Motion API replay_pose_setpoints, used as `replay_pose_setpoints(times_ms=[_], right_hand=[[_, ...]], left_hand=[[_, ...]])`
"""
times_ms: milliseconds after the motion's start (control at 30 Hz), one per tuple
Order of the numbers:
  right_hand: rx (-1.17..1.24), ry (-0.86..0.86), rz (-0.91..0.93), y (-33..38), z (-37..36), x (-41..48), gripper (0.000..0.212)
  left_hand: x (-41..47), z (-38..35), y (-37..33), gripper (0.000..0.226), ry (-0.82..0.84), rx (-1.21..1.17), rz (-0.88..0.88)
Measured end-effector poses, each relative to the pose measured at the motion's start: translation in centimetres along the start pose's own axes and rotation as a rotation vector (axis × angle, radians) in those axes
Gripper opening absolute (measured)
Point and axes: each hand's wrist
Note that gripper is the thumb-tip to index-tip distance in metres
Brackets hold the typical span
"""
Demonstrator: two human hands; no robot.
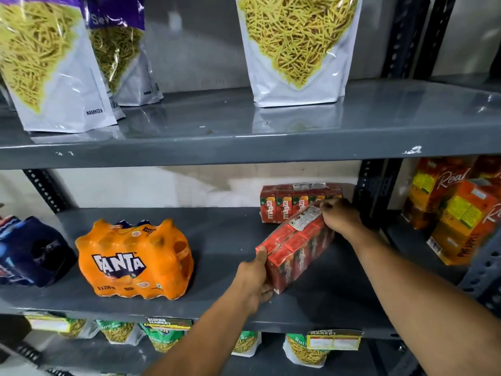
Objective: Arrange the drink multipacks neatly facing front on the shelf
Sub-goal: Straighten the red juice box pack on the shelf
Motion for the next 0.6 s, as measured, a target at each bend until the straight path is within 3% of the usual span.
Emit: replay_pose_setpoints(times_ms=[200,300,400,533,600], right_hand=[[0.039,0.031,-0.011,0.2,0.2,0.4,0.040],[0.212,0.106,-0.044,-0.4,0.1,0.9,0.038],[0.411,0.169,-0.097,-1.5,-0.5,0.8,0.040],[0.487,0.092,-0.100,-2.5,-1.0,-0.1,0.041],[0.455,-0.034,-0.113,-3.3,-1.3,-1.0,0.042]], left_hand=[[0.5,0.3,0.5,0.053,0.001,-0.040,0.006],[0.0,-0.2,1.3,0.047,-0.048,0.000,-0.122],[-1.0,-1.0,2.2,0.044,0.005,-0.023,-0.204],[-0.4,-0.7,1.8,0.045,0.020,-0.047,-0.204],[0.6,0.0,1.1,0.040,0.015,-0.025,-0.220]])
Point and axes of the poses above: each hand's wrist, its own x-axis towards the middle knuckle, its own z-axis out of the back of the hand, y = z × x, and after that the axes turned 8 degrees about -z, right-handed
